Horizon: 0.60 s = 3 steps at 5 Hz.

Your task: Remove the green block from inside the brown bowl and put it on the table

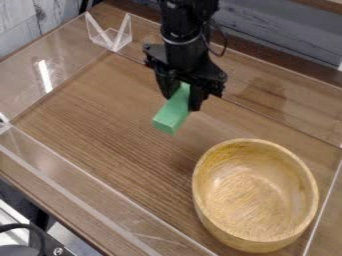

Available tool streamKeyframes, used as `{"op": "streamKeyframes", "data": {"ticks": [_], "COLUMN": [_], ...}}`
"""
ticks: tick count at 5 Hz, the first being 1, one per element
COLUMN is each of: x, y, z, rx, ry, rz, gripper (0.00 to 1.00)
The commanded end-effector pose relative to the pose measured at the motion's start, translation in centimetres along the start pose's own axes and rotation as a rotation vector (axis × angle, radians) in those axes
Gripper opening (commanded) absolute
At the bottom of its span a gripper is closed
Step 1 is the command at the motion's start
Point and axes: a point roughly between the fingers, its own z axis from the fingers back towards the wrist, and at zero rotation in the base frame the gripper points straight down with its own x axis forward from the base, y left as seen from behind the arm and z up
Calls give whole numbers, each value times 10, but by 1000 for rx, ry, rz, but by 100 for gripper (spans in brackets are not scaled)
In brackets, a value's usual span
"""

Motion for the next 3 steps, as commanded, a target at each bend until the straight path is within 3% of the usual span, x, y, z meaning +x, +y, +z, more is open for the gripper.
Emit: {"op": "streamKeyframes", "data": {"ticks": [1,3], "x": [8,8], "y": [5,6], "z": [3,-8], "rx": [6,7], "ry": [-51,-71], "rz": [6,0], "gripper": [0,0]}}
